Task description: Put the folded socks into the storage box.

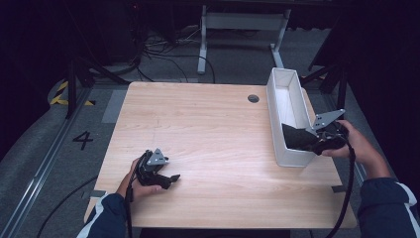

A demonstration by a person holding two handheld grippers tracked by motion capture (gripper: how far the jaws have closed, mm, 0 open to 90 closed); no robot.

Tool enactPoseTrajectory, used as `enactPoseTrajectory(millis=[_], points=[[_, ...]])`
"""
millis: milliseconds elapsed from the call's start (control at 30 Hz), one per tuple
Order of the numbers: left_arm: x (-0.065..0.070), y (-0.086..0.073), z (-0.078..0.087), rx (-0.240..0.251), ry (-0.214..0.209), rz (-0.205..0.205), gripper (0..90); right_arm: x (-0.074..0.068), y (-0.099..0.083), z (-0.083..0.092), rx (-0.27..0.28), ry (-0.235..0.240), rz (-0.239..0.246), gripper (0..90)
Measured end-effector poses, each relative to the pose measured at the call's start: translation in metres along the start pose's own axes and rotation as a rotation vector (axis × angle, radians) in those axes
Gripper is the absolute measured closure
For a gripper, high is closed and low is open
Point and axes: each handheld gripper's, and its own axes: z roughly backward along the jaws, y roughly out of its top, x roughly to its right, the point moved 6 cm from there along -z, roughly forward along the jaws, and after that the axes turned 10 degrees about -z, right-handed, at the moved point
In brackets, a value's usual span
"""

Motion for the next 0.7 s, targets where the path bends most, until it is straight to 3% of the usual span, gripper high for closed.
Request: enactPoseTrajectory(millis=[167,433,700], points=[[0.0,0.0,0.0,0.002,-0.001,0.001,20.3,0.001,0.007,0.011,-0.005,-0.063,0.022,27.8],[0.0,0.0,0.0,0.002,-0.001,0.001,20.3,-0.003,0.021,0.018,0.045,-0.081,0.06,27.4],[0.0,0.0,0.0,0.0,0.0,-0.001,20.3,-0.014,0.031,0.009,0.001,-0.043,0.142,45.9]])
